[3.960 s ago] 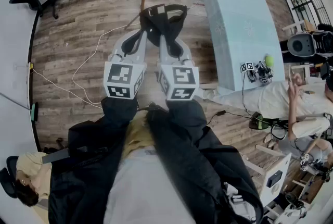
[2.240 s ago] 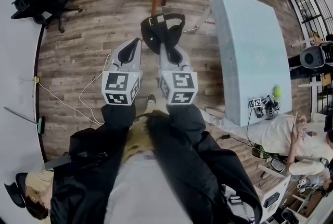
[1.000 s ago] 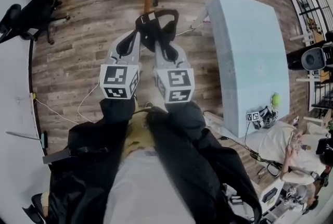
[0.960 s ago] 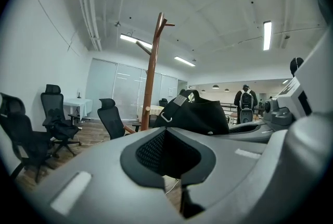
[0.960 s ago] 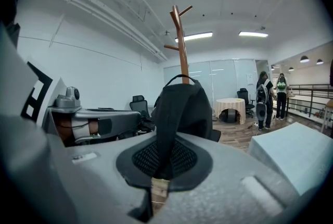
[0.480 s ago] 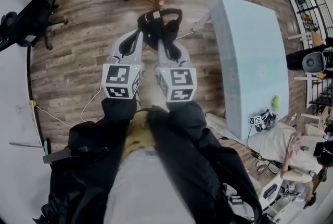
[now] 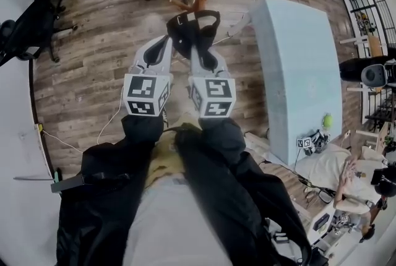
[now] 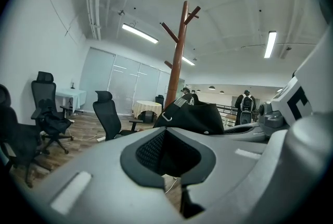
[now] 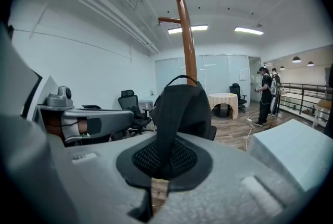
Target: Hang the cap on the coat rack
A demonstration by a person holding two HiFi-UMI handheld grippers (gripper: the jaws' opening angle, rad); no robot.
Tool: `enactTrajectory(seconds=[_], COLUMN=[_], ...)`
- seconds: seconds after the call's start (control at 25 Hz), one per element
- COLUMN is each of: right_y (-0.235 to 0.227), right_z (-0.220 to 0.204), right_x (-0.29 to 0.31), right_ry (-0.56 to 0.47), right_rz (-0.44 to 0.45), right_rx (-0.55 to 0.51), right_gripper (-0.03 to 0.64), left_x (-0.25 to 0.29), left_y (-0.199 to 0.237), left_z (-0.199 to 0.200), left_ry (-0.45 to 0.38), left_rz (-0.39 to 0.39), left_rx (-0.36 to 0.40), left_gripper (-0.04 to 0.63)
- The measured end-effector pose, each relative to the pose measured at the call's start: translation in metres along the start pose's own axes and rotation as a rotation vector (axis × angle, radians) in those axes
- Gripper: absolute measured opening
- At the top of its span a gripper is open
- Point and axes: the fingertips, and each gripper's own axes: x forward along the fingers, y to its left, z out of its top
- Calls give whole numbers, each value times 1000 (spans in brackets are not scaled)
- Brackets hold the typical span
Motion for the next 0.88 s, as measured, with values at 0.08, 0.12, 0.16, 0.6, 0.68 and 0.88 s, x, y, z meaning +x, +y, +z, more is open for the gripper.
enactTrajectory(seconds=[0.08,0.12,0.16,0.6,0.68,0.88], right_y=[-5,-8,-11,-32,-33,-30], right_z=[-2,-2,-3,-31,-35,-36], right_x=[7,12,17,61,66,72], right_ry=[9,11,13,111,124,140], right_rz=[8,12,15,84,91,123], right_rx=[4,7,10,59,57,43], right_gripper=[6,6,6,6,8,32], left_x=[8,12,16,38,40,40], left_y=[0,1,2,2,5,10], left_z=[1,2,3,15,15,20], left_ry=[0,-1,0,0,2,-2], left_rz=[3,6,10,60,70,88], left_rx=[2,3,5,33,30,22], left_gripper=[-2,-2,-2,-2,-2,-2])
